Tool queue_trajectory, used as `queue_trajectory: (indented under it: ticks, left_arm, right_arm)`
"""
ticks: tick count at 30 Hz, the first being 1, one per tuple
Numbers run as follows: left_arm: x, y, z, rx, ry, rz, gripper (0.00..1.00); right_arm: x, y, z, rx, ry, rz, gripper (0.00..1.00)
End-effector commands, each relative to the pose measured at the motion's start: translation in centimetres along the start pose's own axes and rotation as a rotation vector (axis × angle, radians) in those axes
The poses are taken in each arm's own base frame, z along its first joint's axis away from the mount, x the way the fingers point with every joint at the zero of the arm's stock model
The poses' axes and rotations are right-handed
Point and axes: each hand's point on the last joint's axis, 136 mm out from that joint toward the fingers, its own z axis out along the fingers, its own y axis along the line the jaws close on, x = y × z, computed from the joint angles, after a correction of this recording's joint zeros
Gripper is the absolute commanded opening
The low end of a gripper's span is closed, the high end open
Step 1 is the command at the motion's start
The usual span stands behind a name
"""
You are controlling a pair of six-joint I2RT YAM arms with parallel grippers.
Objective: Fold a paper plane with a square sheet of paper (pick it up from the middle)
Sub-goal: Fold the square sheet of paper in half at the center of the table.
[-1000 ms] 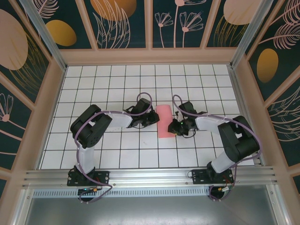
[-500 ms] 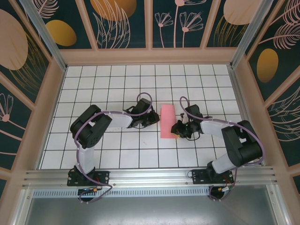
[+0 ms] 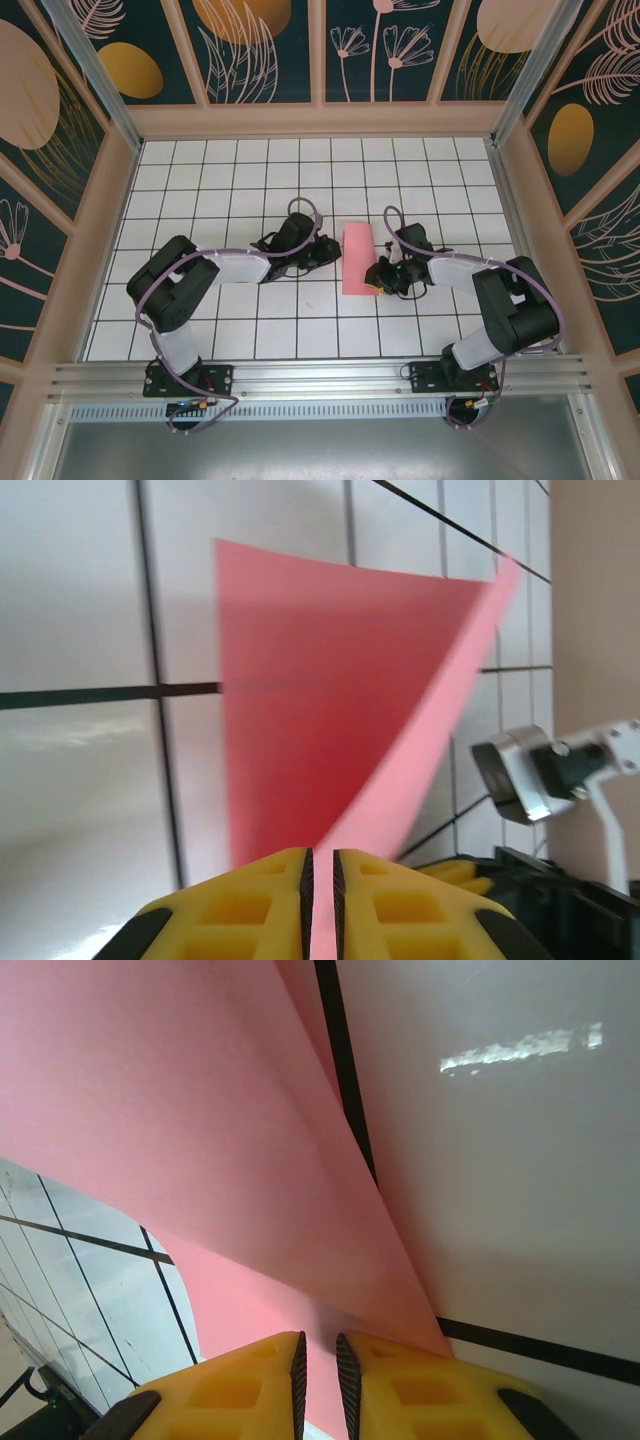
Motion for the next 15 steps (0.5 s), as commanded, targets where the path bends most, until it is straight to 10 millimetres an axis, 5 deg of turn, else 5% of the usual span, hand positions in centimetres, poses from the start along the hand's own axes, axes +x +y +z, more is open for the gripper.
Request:
queue_trajectory:
  ticks: [1,8,15]
  left_arm:
    - [-0.3,-2.7,1.3,0.062,0.005,0.038,0.16]
    - [0.0,-1.3,4.8,-0.018,0.053,0.014,0.18]
    - [0.0,1.1,5.5,-0.127,0.055,-0.002,0.18]
  right_arm:
    - [2.9,-5.4,1.0,0.179,0.075,0.087,0.22]
    - [3.0,-5.7,1.1,0.19,0.077,0.087,0.22]
    - [3.1,-6.0,1.1,0.2,0.078,0.086,0.22]
